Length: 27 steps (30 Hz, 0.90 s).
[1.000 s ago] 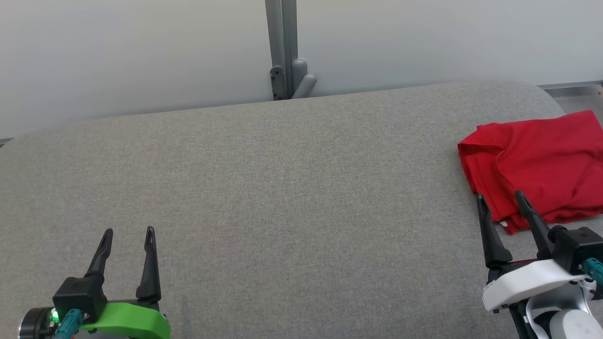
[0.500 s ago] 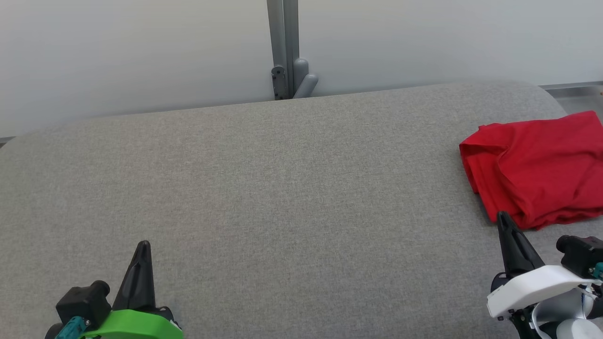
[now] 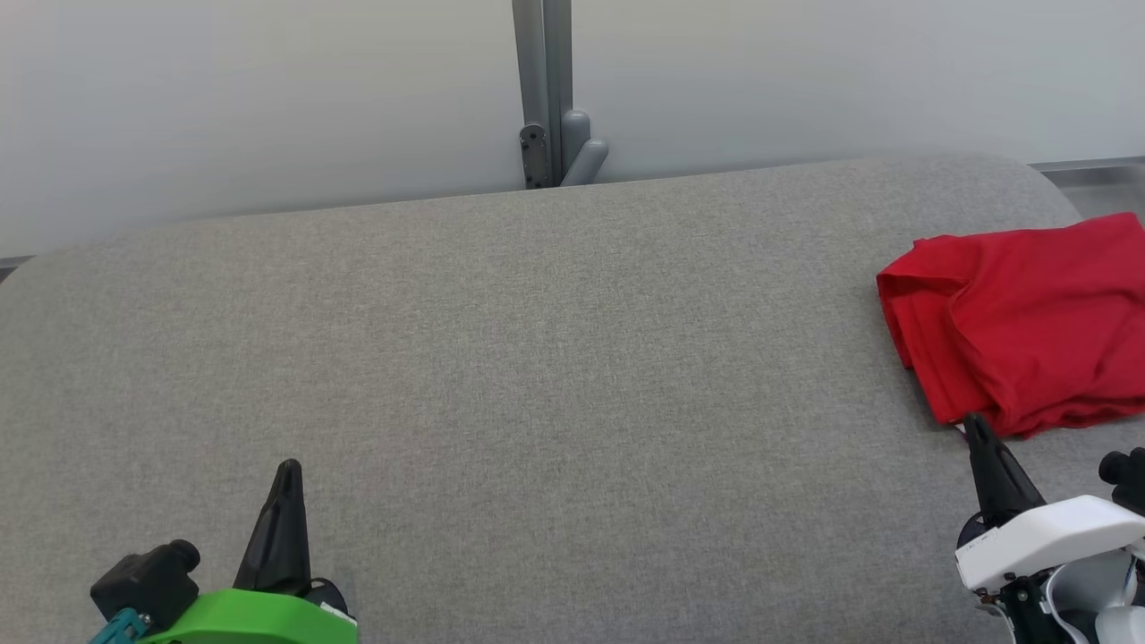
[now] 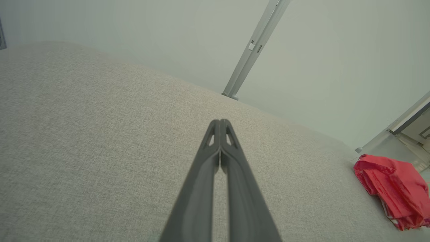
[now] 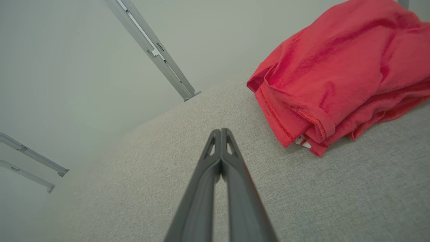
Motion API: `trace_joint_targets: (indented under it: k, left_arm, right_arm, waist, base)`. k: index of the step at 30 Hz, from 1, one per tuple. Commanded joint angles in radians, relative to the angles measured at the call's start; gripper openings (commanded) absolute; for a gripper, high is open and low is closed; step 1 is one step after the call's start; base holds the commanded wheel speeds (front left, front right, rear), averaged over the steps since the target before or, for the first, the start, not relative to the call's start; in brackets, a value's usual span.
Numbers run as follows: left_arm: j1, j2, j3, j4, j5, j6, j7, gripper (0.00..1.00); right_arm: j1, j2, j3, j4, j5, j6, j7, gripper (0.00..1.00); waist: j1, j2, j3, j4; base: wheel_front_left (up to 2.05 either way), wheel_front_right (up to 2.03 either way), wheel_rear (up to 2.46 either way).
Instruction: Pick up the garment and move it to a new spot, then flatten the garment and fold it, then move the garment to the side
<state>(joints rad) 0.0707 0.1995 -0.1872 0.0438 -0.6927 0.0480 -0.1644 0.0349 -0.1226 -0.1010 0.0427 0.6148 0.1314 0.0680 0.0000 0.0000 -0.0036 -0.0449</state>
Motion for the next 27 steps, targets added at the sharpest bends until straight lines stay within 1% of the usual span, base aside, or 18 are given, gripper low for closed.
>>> trace_joint_targets:
  k: [1, 12, 14, 27]
  left_arm:
    - [-0.009, 0.000, 0.005, -0.011, -0.037, -0.009, -0.009, 0.00]
    - [-0.006, -0.024, 0.001, -0.011, -0.180, -0.037, -0.021, 0.00]
    - [-0.006, -0.026, 0.001, -0.011, -0.191, -0.040, -0.022, 0.00]
    - [-0.002, -0.053, -0.003, -0.008, -0.349, -0.070, -0.034, 0.00]
  right_arm:
    - [-0.028, -0.005, -0.015, -0.005, 0.043, 0.000, 0.012, 0.00]
    - [-0.039, 0.001, -0.057, 0.025, 0.202, 0.000, 0.068, 0.00]
    - [-0.040, 0.001, -0.061, 0.027, 0.216, 0.000, 0.074, 0.00]
    - [-0.056, 0.010, -0.111, 0.061, 0.388, 0.000, 0.140, 0.00]
  waist:
    - [0.0000, 0.0000, 0.000, 0.001]
    - [0.0000, 0.0000, 0.001, 0.006]
    - [0.0000, 0.0000, 0.001, 0.006]
    - [0.0000, 0.0000, 0.002, 0.012]
  base:
    - [0.00, 0.00, 0.00]
    - [0.00, 0.00, 0.00]
    - [0.00, 0.00, 0.00]
    - [0.00, 0.00, 0.00]
